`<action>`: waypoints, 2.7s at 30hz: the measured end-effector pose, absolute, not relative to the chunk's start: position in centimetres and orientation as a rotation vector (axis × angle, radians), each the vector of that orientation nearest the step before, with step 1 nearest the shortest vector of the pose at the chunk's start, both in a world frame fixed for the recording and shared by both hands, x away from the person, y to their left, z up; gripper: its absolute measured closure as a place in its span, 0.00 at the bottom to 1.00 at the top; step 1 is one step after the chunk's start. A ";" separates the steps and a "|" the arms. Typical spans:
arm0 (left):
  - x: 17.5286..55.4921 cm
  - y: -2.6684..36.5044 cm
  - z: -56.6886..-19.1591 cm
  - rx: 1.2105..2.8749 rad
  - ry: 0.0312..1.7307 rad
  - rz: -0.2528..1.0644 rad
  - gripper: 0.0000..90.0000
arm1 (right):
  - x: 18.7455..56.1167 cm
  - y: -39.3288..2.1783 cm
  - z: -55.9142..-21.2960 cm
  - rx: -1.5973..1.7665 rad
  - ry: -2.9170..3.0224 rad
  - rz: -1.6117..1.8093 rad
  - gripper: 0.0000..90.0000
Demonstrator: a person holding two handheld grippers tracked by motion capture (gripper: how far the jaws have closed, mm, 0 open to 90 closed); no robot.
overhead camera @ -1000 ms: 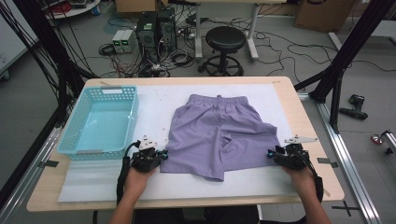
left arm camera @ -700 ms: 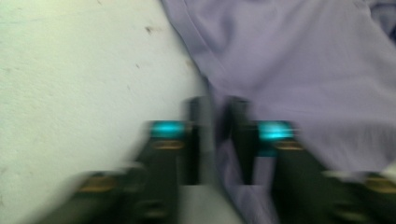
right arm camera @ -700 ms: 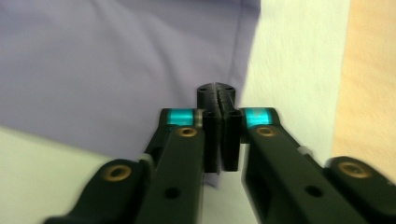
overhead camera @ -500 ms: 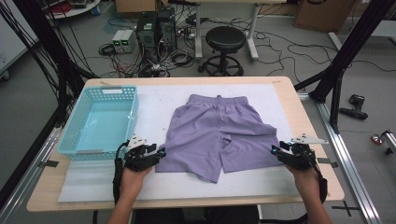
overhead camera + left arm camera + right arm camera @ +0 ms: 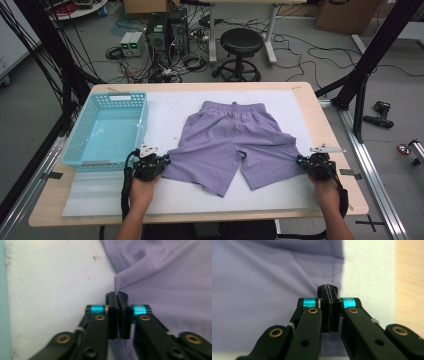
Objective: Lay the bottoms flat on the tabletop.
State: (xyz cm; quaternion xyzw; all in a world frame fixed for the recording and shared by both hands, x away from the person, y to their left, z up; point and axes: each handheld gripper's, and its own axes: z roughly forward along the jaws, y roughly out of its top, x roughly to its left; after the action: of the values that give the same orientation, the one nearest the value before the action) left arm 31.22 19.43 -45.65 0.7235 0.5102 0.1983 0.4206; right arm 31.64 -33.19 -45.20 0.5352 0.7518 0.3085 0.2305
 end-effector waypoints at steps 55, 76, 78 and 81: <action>29.7 19.9 -42.3 1.660 1.009 0.501 0.29 | 27.4 -21.0 -45.4 0.950 2.548 1.084 1.00; 29.6 20.5 -42.6 1.690 1.031 0.487 0.29 | 26.8 -30.7 -42.7 1.327 2.157 1.111 0.72; 29.5 20.5 -42.9 1.714 1.045 0.474 0.33 | 26.5 -32.5 -43.1 1.403 2.124 1.038 0.72; 29.1 20.4 -43.7 1.756 1.077 0.445 0.46 | 25.6 -34.0 -44.1 1.435 2.140 0.925 0.74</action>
State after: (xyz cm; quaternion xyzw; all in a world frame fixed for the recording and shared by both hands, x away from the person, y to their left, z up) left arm 29.14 20.37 -43.72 0.7243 0.4442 0.1834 0.4945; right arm 25.56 -33.98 -44.14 0.5134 0.7660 0.3309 0.2006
